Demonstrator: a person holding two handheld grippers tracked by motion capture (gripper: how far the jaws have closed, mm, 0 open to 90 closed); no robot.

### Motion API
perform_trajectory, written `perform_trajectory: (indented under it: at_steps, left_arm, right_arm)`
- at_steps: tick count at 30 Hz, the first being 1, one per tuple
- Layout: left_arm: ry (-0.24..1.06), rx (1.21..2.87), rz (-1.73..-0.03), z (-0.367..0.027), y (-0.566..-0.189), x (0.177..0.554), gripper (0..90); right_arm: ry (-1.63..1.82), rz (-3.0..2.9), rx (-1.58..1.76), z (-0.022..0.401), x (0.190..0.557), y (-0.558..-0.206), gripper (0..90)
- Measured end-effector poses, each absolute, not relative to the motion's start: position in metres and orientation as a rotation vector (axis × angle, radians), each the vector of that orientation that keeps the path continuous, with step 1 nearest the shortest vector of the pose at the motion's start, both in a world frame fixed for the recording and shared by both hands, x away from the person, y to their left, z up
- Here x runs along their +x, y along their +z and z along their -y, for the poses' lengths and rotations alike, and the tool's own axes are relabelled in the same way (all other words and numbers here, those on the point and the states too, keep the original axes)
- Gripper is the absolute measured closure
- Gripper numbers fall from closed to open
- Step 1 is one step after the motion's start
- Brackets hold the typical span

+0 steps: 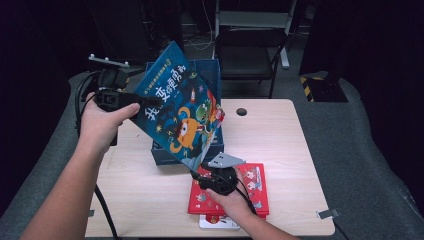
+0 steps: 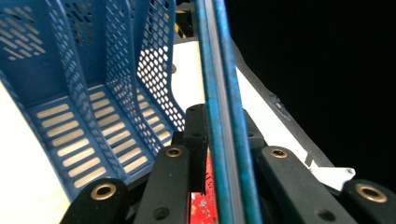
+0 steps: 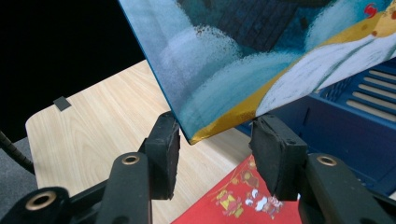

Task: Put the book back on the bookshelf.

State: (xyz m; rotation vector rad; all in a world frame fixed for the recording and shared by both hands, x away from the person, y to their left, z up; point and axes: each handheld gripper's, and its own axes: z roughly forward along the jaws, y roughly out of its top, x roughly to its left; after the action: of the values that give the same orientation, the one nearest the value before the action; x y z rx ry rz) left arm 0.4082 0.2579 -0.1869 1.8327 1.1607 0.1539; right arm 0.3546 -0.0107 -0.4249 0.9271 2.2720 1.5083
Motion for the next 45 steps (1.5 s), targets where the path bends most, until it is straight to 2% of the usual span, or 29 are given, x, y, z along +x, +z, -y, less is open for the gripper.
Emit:
perform_trajectory:
  at_steps: [28, 45]
  left_arm:
    - [0.199, 1.769, -1.262, -0.295, -0.174, 0.410, 78.9]
    - [0.218, 1.735, -1.333, -0.326, -0.181, 0.412, 77.8]
  right_arm:
    - [1.492, -2.333, 0.862, -0.021, 0.378, -0.406, 52.2]
    - [1.517, -2.367, 0.845, -0.046, 0.387, -0.410, 52.2]
